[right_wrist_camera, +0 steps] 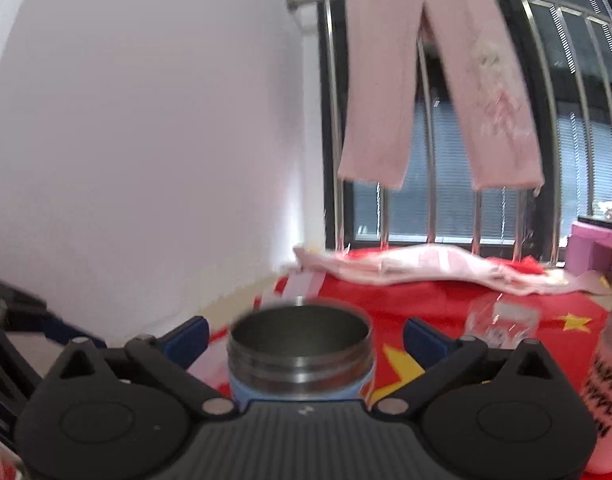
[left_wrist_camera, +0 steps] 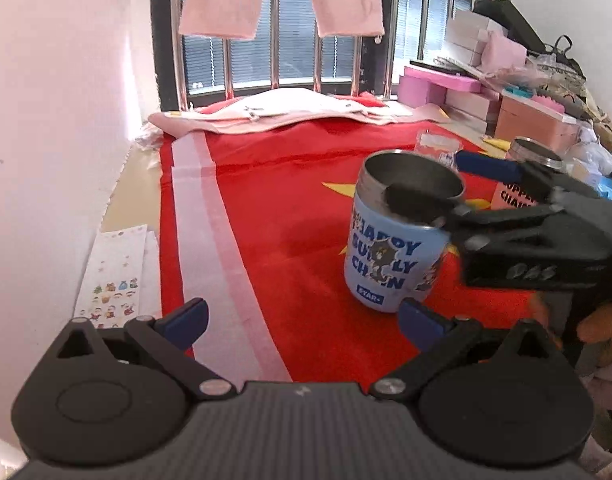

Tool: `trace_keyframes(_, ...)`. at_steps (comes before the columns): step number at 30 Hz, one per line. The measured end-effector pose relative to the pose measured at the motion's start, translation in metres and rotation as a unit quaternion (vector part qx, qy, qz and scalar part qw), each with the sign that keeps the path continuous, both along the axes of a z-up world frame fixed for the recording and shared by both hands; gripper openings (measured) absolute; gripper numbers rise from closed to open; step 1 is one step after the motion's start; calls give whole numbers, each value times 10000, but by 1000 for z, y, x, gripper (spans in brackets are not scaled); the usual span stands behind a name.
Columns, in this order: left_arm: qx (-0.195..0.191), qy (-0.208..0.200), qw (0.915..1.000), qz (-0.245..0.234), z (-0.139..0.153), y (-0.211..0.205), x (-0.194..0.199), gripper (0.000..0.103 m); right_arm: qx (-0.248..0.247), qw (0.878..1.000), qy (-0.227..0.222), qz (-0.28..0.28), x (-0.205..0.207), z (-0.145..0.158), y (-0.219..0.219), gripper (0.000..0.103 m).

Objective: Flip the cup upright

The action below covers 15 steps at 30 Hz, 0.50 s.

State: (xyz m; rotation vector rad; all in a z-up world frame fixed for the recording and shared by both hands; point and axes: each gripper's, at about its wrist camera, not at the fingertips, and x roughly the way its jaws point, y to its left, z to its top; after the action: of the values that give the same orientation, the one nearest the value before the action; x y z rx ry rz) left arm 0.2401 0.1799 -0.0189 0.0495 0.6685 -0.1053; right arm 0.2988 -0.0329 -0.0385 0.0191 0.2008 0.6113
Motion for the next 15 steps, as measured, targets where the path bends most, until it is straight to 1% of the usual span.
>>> trace_keyframes(3, -51, -207, 9997, 96, 11, -8, -14, 103, 158, 9998, -140, 21, -18, 17, -17, 103)
trace_keyframes(7, -70, -548, 9980, 317, 28, -30, -42, 103, 151, 9994, -298, -101, -49, 36, -43, 103)
trace_keyframes(11, -207, -1002, 9932, 558, 41, -57, -81, 103, 83, 9989, -363, -299, -85, 45, -71, 103)
trace_keyframes(15, -296, -1363, 9877, 705, 48, -84, -118, 103, 51, 9983, -305, -491, -123, 50, -100, 103)
